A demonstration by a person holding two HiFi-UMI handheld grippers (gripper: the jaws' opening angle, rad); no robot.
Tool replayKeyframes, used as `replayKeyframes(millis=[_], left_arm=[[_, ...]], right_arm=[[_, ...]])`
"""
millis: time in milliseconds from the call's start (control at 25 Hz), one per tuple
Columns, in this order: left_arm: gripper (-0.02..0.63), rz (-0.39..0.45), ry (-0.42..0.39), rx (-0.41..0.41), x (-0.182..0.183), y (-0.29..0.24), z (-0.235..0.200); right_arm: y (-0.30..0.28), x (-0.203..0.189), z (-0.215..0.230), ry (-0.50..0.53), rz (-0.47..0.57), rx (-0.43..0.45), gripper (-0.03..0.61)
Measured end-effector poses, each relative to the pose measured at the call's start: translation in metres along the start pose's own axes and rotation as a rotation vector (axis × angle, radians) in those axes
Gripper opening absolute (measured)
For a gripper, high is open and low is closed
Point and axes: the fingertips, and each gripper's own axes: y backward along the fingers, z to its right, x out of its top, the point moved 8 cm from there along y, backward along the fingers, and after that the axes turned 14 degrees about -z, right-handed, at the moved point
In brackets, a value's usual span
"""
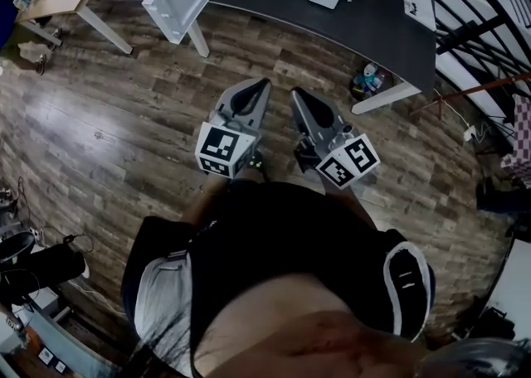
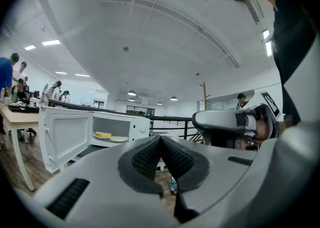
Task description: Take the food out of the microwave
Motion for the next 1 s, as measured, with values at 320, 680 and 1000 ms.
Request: replayKeyframes(millis=[320,680,1000], left_arm=[[0.003,-0.006,-0.022,-0.005,0.014,-0.015,-0.036],[0.003,0.014,-0.061,-0.041,0.026,-0.030,-0.051],[0.003,0.003,-0.032,-0.053,0.017,-0.032,-0.052]], right_arm=[[-0.040,0.011,0.021,-0.005,-0.033,-0.015,-0.010],[-0.051,0.016,0.029,-0.003,-0.012,-0.046,-0.009],[-0.050,0.010,0.032,-0.024,-0.022,-0.059,-0.009]])
